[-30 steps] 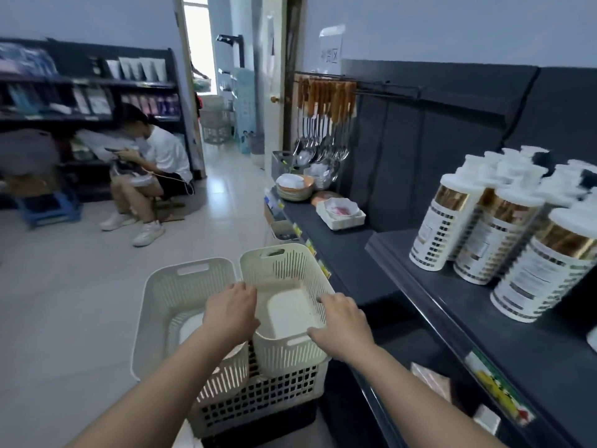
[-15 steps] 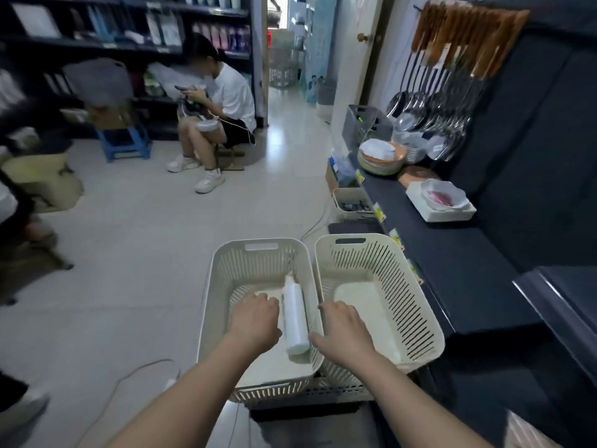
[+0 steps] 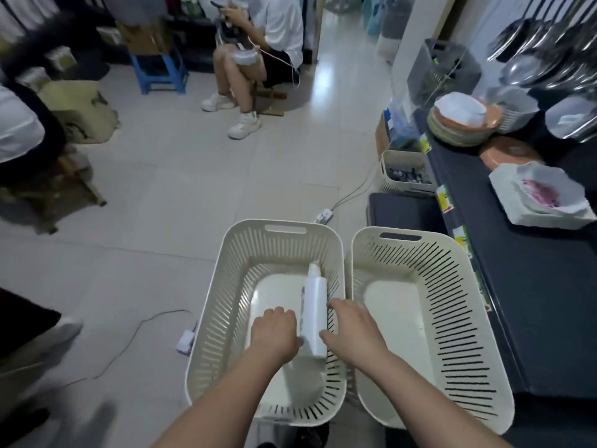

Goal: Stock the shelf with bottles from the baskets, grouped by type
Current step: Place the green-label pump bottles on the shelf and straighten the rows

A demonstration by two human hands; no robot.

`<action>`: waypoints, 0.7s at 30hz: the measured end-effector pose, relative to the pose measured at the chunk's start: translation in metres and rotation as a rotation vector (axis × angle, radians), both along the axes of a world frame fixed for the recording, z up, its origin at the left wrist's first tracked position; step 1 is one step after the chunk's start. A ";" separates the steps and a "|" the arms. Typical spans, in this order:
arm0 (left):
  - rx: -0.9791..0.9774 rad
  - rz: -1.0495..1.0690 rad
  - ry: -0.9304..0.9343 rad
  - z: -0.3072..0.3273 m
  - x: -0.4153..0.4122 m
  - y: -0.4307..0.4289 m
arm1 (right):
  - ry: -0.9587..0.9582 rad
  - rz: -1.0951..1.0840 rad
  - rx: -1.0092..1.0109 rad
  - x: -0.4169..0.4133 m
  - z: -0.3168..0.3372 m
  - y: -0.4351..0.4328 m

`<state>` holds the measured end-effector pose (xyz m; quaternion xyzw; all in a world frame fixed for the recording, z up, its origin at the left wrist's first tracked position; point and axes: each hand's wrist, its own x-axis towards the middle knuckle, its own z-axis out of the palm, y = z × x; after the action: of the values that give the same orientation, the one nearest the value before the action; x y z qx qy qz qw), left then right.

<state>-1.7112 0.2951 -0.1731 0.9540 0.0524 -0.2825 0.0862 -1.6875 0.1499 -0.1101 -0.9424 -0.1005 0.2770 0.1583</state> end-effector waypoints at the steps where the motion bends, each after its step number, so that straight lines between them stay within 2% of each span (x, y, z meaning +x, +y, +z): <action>1: -0.034 0.047 0.024 -0.010 0.005 -0.005 | -0.017 0.010 0.009 0.008 -0.003 0.000; 9: -0.446 0.582 0.221 -0.090 0.020 -0.044 | -0.036 0.061 0.096 0.037 -0.023 0.001; 13: -0.536 0.673 0.226 -0.118 0.021 -0.049 | -0.069 0.028 0.119 0.043 -0.029 0.004; 17: -0.737 0.845 0.270 -0.132 0.025 -0.043 | -0.079 -0.010 0.131 0.046 -0.032 0.008; 21: -0.967 0.935 0.458 -0.124 0.027 -0.009 | -0.069 -0.051 0.162 0.052 -0.035 0.013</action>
<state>-1.6844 0.2865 -0.2967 0.6031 0.3417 -0.4011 0.5988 -1.6357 0.1627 -0.1455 -0.9378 -0.1039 0.2310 0.2374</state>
